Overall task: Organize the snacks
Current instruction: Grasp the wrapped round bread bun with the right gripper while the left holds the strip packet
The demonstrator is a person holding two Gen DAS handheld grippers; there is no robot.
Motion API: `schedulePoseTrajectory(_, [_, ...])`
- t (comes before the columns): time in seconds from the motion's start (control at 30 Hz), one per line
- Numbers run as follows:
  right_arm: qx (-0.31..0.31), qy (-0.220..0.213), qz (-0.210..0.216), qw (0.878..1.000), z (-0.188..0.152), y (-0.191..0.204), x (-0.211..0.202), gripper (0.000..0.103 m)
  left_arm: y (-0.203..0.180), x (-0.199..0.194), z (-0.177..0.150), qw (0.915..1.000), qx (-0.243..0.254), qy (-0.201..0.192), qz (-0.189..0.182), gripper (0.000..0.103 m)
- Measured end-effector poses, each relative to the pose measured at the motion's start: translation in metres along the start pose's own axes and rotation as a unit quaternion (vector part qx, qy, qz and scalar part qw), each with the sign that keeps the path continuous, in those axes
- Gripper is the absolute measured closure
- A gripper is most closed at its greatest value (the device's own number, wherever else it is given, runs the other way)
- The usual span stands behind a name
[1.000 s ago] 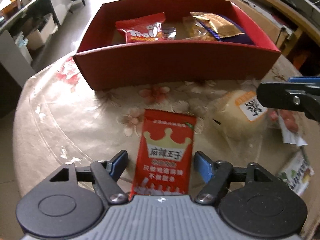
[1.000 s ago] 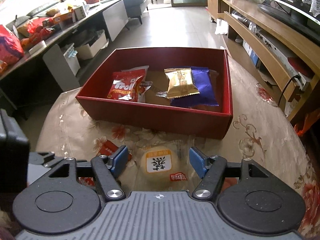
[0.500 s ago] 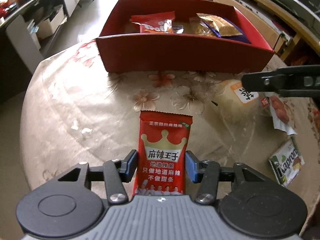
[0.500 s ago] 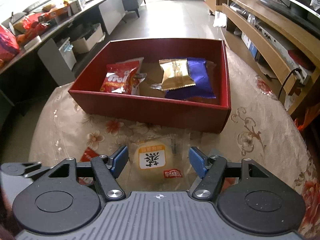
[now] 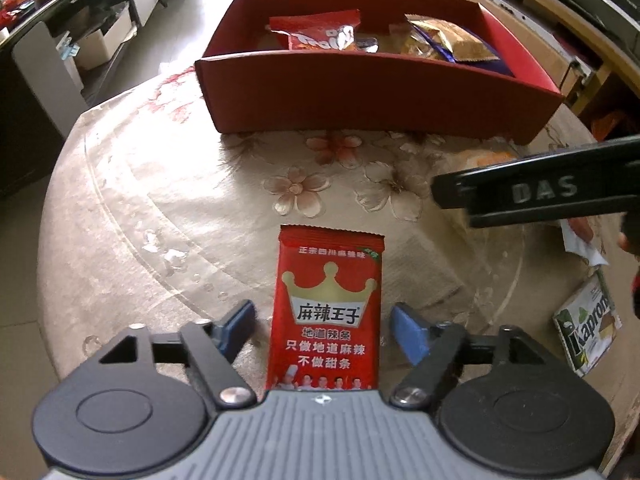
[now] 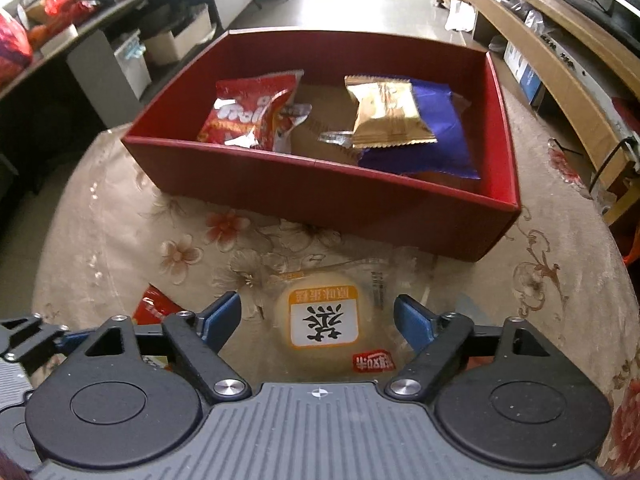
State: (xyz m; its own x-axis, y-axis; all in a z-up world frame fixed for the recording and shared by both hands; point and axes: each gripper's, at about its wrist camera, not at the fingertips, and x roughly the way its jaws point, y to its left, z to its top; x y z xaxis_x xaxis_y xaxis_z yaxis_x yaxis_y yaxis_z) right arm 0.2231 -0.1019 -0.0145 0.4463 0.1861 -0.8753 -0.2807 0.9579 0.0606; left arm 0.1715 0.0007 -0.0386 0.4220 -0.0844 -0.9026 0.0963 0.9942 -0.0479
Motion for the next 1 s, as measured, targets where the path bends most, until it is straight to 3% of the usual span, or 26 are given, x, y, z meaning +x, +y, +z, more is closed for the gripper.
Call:
schedulePoseTrajectory(0.1, [-0.017, 0.007, -0.01, 1.0, -0.001, 0.005, 0.008, 0.007, -0.007, 0.003, -0.001, 0.9998, 0.017, -0.002, 0.013, 0.017])
schedulePoseTrajectory(0.27, [-0.042, 0.015, -0.034, 0.998, -0.002, 0.009, 0.017, 0.007, 0.0, 0.002, -0.001, 0.9999, 0.008, 0.001, 0.006, 0.017])
schedulePoseTrajectory(0.6, [-0.011, 0.001, 0.022, 1.0, 0.009, -0.008, -0.004, 0.007, 0.002, 0.002, 0.0, 1.0, 0.005, 0.004, 0.005, 0.017])
schedulePoseTrajectory(0.9, [-0.051, 0.02, -0.01, 0.998, 0.006, 0.01, 0.019, 0.009, -0.004, 0.005, -0.001, 0.9996, 0.023, 0.001, 0.014, 0.012])
schedulePoseTrajectory(1.0, [-0.061, 0.02, -0.039, 0.997, 0.003, 0.013, 0.026, 0.019, -0.002, 0.002, -0.003, 0.9997, 0.018, -0.005, 0.013, 0.019])
